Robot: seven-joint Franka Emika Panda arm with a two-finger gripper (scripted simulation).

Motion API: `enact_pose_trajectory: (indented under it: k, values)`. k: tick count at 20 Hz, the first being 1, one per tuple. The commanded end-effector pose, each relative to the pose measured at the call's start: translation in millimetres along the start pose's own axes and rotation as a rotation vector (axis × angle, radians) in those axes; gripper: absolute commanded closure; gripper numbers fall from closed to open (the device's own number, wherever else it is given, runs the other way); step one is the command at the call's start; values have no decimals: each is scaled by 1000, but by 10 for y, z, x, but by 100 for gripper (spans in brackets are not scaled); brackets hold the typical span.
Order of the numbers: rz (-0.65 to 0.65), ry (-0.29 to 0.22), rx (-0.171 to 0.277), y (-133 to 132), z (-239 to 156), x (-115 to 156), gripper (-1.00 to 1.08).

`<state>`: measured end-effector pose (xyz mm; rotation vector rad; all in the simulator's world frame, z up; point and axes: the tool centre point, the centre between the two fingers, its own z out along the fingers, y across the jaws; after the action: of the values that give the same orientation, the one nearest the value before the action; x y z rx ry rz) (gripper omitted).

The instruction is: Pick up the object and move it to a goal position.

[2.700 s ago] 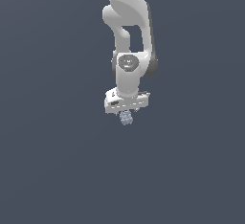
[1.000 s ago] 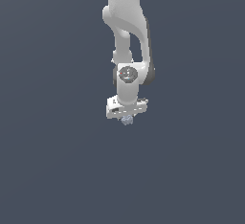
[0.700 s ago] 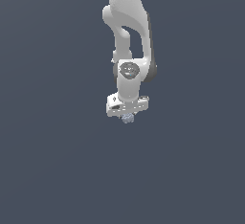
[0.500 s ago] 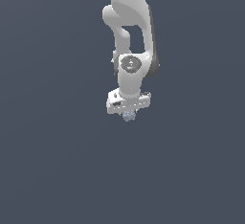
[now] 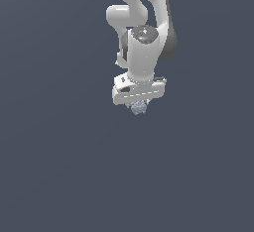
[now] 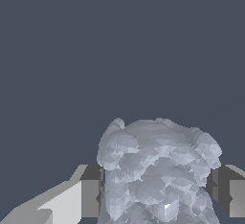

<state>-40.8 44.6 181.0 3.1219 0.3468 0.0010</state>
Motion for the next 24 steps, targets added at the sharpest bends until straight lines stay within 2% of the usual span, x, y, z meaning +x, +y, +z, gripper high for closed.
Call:
enact_pose_trajectory:
  k: [1, 24]
  values:
    - [0, 0, 0, -49, -286, 10, 108]
    - [0, 0, 0, -431, -2627, 191, 108]
